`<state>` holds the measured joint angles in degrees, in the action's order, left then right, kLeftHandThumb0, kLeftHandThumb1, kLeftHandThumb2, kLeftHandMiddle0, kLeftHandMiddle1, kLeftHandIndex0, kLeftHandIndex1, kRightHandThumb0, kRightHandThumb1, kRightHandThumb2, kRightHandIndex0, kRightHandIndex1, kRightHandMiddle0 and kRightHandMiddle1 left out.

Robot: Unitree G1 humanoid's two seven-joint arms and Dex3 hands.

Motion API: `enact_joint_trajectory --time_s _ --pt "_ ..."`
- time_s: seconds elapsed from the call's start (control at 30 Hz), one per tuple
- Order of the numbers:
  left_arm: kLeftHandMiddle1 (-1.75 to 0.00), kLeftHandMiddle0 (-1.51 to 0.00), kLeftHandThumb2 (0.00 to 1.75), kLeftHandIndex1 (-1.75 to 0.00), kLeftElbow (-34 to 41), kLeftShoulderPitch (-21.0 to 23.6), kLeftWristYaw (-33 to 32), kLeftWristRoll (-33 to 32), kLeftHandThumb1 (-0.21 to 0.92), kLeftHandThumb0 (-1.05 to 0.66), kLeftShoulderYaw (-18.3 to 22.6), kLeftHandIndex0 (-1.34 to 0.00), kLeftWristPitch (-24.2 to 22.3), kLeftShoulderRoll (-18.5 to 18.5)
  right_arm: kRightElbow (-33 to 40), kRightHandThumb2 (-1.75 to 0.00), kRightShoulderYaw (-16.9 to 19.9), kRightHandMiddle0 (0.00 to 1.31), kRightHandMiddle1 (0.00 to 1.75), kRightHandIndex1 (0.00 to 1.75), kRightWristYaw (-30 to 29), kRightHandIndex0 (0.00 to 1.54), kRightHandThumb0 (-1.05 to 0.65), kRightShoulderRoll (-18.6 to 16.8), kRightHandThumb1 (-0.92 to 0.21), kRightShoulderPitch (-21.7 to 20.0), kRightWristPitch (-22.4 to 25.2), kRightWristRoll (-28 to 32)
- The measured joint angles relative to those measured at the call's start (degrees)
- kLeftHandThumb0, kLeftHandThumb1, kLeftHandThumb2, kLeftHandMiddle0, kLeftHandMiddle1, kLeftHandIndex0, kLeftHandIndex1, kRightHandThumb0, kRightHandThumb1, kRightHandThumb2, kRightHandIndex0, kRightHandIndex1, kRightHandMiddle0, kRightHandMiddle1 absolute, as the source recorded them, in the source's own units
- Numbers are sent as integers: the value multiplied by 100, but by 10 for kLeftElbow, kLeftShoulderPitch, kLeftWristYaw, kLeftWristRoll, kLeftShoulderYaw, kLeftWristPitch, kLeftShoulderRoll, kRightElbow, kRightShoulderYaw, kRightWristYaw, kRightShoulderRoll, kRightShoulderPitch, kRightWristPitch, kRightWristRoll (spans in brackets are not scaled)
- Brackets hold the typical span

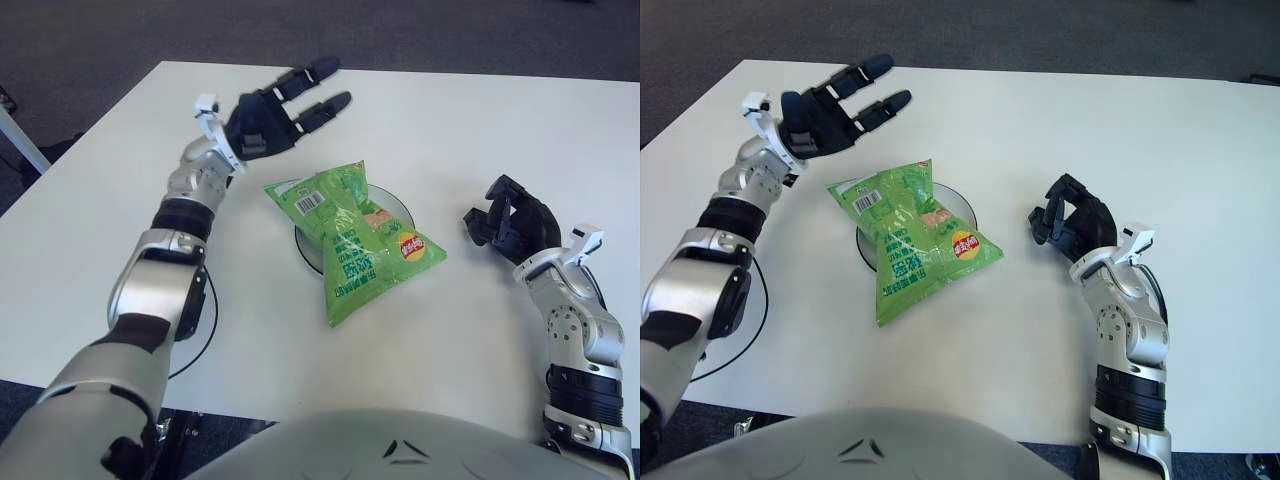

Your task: Put the snack into the plate.

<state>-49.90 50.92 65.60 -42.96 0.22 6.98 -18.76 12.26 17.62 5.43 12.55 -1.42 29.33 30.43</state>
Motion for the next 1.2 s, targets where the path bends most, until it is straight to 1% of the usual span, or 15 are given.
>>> enact_joint_trajectory --time_s 0.07,0.1,0.17,0.23,0.33,0.4,0.43,0.47,0.53,0.57,0.63,0.7,0.87,1.0,1.2 --pt "-53 -20 77 -66 2 -1 -41 15 92 -101 22 0 9 10 0 -136 0 64 175 175 0 127 -50 0 -28 1 0 0" --pt "-65 -22 73 -80 3 -2 -55 19 92 -99 31 0 12 15 0 -136 1 64 175 175 0 127 -50 0 -28 1 0 0" --pt "-75 -24 69 -92 18 -10 -97 34 92 -98 48 0 22 28 0 -136 1 64 175 175 -1 127 -50 0 -28 1 0 0" --pt "-96 -30 63 -119 36 -22 -141 48 92 -93 64 -3 36 42 0 -136 2 64 175 175 -1 127 -50 0 -28 0 1 0" --pt "-113 -35 58 -134 59 -40 -207 81 92 -90 76 -9 56 59 0 -136 1 64 175 175 -1 127 -50 0 -28 -1 3 0" --pt "-137 -44 65 -151 70 -48 -242 102 84 -80 81 -26 60 67 0 -136 1 64 175 175 -1 127 -50 0 -28 -1 3 0" --pt "-143 -48 73 -156 74 -52 -259 111 77 -73 83 -30 61 71 0 -136 1 64 175 175 -1 127 -50 0 -28 -1 4 0" --pt "-153 -54 86 -163 77 -54 -273 119 67 -62 86 -36 61 73 0 -136 1 64 175 175 -1 128 -50 0 -28 -1 4 0" --pt "-166 -65 103 -170 82 -58 -301 132 54 -52 91 -45 61 78 0 -136 1 64 175 175 -1 128 -50 0 -28 -1 4 0" --pt "-168 -67 106 -171 84 -60 -313 139 52 -50 95 -46 61 80 0 -136 1 64 175 175 -1 128 -50 0 -28 -1 4 0" --pt "-172 -79 115 -173 89 -63 -335 149 45 -48 101 -51 63 83 0 -136 1 64 175 175 -1 128 -50 0 -28 0 4 0" --pt "-173 -86 120 -174 94 -66 -368 170 41 -47 104 -54 68 86 0 -136 1 64 175 175 -1 128 -50 0 -28 0 4 0" --pt "-174 -99 124 -174 100 -76 -425 212 38 -47 105 -57 69 88 0 -136 1 64 175 175 -1 128 -50 -1 -28 -1 4 0" --pt "-175 -105 124 -175 86 -91 -436 224 38 -46 110 -56 64 88 0 -136 3 64 175 175 -2 128 -50 -3 -28 -2 4 0" --pt "-175 -116 125 -175 27 -110 -439 237 37 -46 123 -57 65 83 0 -136 10 64 175 175 -10 128 -50 -9 -28 -4 6 2"
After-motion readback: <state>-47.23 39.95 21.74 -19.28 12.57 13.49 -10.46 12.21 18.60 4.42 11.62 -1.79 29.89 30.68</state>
